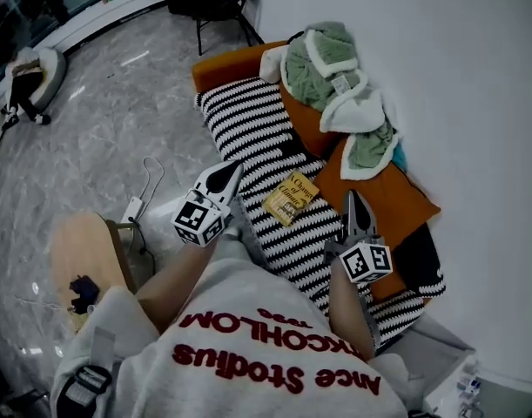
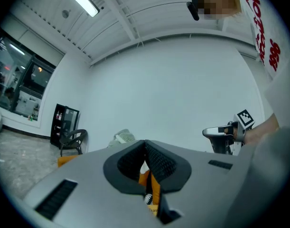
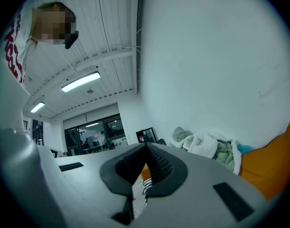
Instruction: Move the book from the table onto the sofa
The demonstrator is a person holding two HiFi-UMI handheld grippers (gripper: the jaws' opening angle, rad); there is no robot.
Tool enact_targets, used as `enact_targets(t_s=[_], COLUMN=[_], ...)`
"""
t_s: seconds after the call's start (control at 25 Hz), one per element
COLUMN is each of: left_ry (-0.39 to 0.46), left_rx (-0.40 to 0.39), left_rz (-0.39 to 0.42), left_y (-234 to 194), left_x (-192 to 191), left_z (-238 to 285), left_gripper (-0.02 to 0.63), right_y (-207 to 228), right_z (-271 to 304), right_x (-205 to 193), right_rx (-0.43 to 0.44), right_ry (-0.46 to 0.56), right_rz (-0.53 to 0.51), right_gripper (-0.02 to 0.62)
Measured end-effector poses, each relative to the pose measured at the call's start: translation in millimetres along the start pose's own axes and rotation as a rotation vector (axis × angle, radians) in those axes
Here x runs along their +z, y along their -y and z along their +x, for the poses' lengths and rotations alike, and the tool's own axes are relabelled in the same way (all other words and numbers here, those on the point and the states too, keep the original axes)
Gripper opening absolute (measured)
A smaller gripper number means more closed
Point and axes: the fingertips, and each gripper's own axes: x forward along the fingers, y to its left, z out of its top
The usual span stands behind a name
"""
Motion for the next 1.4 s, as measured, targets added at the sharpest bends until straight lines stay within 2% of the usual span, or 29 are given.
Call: enact_targets(t_s=[0.28,0.56,1.0,1.4], left_ry=[-0.016,-0.007,0.031,0.064], left_rx=[0.151,0.315,0.532,0.736], left_rz=[0.000,-0.011,-0.021,-0.034], left_y=[-11.3,-36.6,-84.6,-117.8], left_x=[-10.1,-6.0,8.3,11.1], left_z=[-50.2,-111.7,-235.0,-371.0], left_gripper=[0.017,0.017,0.017,0.017], right_y=[-18.5,-64.9,-190.6,-322.2], right_z=[13.8,43.4,80.8,76.9], right_x=[-20.2,-37.9,-71.0,-109.8], right_rx=[0.124,0.262,0.484,0.713], right_ry=[-0.080,-0.150,-0.208,-0.266], right_rz=[0.013,0.023,0.029,0.030], right_gripper=[0.026,0.026,0.026,0.027])
